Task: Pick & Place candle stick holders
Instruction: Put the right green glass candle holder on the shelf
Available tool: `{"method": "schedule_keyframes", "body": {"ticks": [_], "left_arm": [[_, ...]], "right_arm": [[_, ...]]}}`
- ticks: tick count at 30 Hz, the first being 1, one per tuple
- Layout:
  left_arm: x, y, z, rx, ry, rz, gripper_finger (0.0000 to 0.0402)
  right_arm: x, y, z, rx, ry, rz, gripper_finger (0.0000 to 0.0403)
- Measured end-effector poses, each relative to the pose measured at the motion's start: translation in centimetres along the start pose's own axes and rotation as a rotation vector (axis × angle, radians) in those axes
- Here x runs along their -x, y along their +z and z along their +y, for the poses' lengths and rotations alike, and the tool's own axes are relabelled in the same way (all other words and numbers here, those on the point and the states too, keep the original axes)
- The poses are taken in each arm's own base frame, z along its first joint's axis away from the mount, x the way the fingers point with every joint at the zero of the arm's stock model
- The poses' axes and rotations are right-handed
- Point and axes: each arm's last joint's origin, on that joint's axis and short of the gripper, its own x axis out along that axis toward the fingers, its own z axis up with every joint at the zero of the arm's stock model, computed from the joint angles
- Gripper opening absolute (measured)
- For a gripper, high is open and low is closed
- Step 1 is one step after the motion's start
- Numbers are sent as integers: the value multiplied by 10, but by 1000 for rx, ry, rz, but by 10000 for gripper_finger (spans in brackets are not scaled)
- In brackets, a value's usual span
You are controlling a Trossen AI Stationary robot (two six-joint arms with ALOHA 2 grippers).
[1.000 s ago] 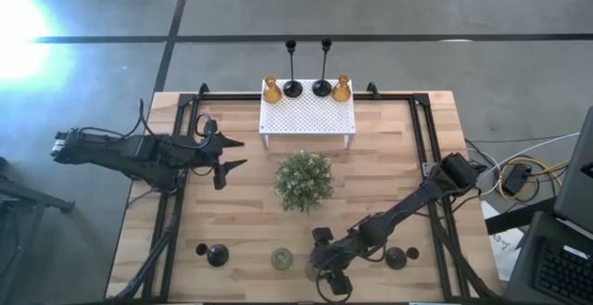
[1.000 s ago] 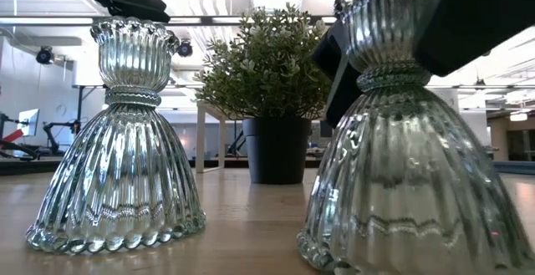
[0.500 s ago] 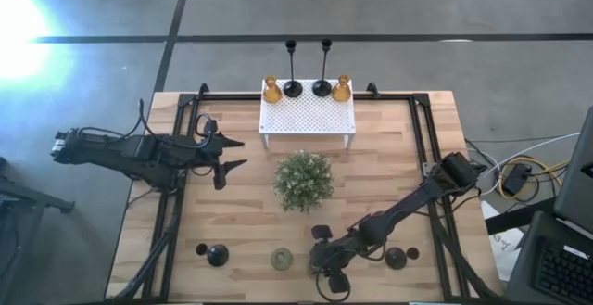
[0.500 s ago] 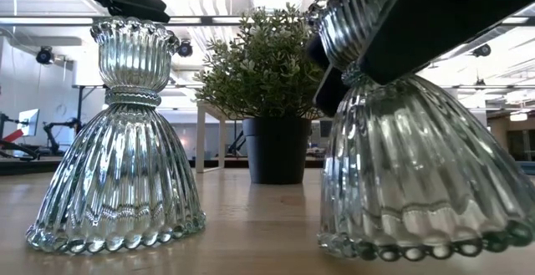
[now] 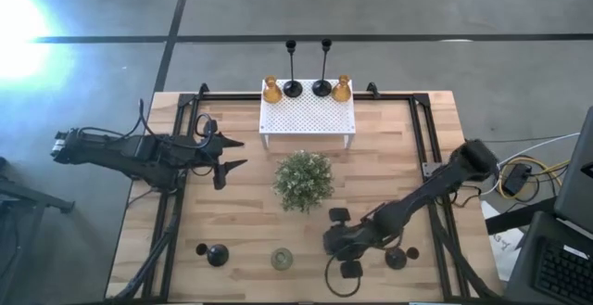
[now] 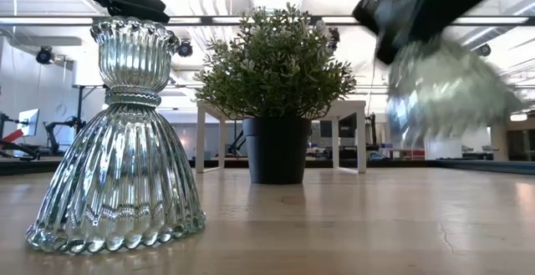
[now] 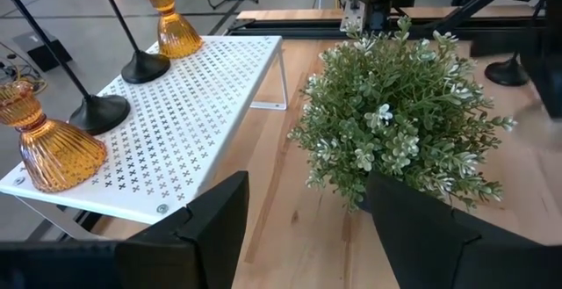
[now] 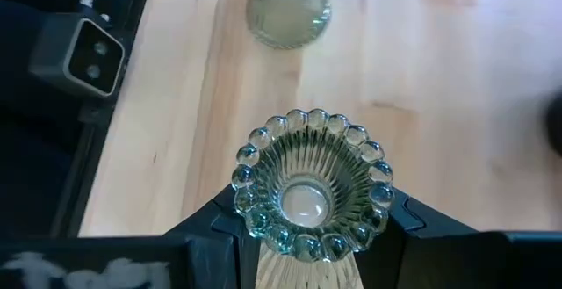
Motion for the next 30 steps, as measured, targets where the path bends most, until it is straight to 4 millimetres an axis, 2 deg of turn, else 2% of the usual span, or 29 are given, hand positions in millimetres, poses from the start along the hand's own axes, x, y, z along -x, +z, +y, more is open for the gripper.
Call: {"method": "schedule_keyframes", "body": {"ticks": [8, 12, 18, 23, 30], "left_arm": [[1, 0, 1, 3, 0, -5, 236], [1, 0, 1, 3, 0, -7, 236], [1, 1, 1, 3, 0, -8, 236], [1, 1, 1, -13, 0, -9, 236], [1, 1, 1, -18, 0, -9, 236]], "right_arm": [[76, 12, -19, -32, -19, -117, 123], [112, 22, -44, -42, -36, -223, 123], [161, 35, -93, -39, -131, -387, 123], [186, 39, -138, -60, -246, -473, 123], [197, 39, -194, -117, -282, -499, 123]]}}
